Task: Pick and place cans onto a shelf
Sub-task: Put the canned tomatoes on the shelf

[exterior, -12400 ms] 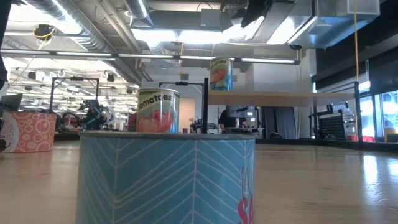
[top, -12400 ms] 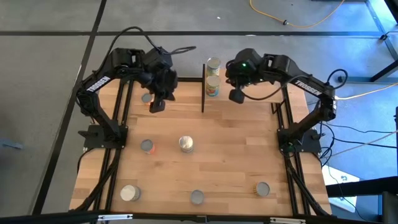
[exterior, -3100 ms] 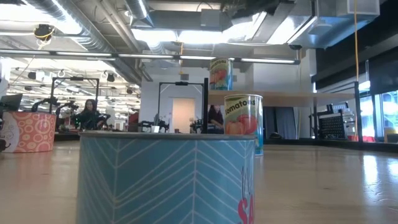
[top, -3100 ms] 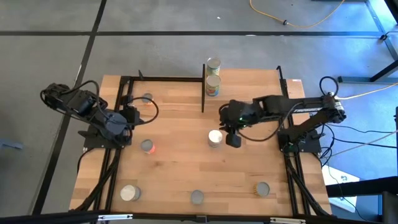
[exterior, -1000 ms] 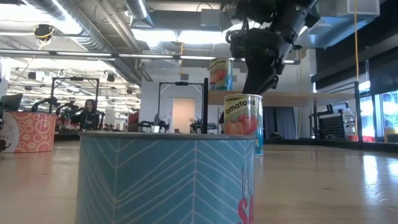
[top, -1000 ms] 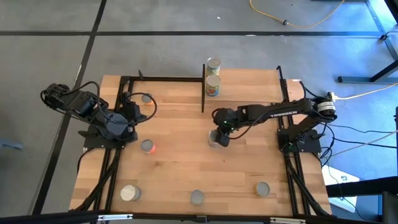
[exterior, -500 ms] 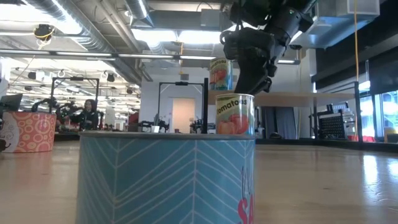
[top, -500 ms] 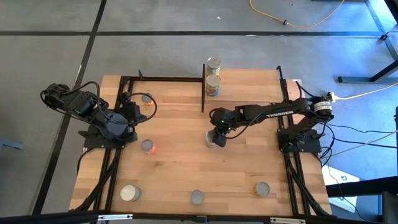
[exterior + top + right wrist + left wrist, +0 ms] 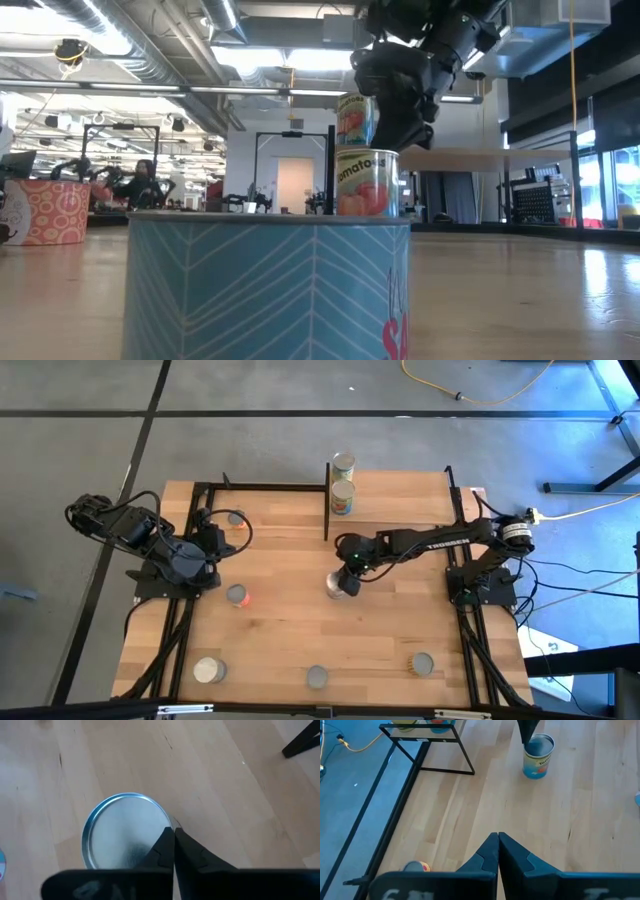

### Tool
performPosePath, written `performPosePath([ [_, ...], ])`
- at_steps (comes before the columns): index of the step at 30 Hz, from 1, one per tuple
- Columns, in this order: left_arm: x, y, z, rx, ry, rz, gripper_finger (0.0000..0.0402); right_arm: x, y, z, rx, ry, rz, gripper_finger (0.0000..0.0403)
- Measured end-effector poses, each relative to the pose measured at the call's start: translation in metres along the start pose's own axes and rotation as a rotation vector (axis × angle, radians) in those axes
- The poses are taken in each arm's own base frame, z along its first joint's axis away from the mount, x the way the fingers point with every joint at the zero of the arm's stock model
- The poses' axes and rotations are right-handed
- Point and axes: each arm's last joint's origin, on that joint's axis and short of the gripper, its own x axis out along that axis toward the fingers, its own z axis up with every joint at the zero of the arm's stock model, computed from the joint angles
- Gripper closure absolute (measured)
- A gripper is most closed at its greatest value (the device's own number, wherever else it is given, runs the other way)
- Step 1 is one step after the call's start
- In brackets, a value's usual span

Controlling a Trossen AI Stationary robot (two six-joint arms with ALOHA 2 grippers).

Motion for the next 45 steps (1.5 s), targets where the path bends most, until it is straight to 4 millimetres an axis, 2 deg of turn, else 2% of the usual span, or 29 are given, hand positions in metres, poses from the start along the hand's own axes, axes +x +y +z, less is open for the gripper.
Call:
performPosePath([
  [4,0.0,0.0,0.0,0.0,0.008,-0.015,0.0401,-0.008,0.005,0.011,-0.007,0.004,-0.007,0.0401],
  [15,0.0,-0.001,0.0,0.001,0.012,-0.021,0.0401,-0.051,0.027,0.043,-0.068,-0.007,0.005,0.0402],
  [25,0.0,-0.001,0.0,-0.001,0.013,-0.023,0.0401,-0.111,0.056,0.07,-0.076,-0.058,0.018,0.0403],
  [32,0.0,-0.001,0.0,-0.001,0.013,-0.023,0.0401,-0.157,0.068,0.072,-0.015,-0.051,-0.08,0.0403],
  [37,0.0,-0.001,0.0,0.0,0.014,-0.025,0.0401,-0.186,0.067,0.068,0.062,-0.056,-0.204,0.0403],
  [45,0.0,-0.002,-0.001,-0.002,0.036,-0.067,0.0401,-0.209,0.051,0.061,0.157,-0.02,-0.406,0.0403],
])
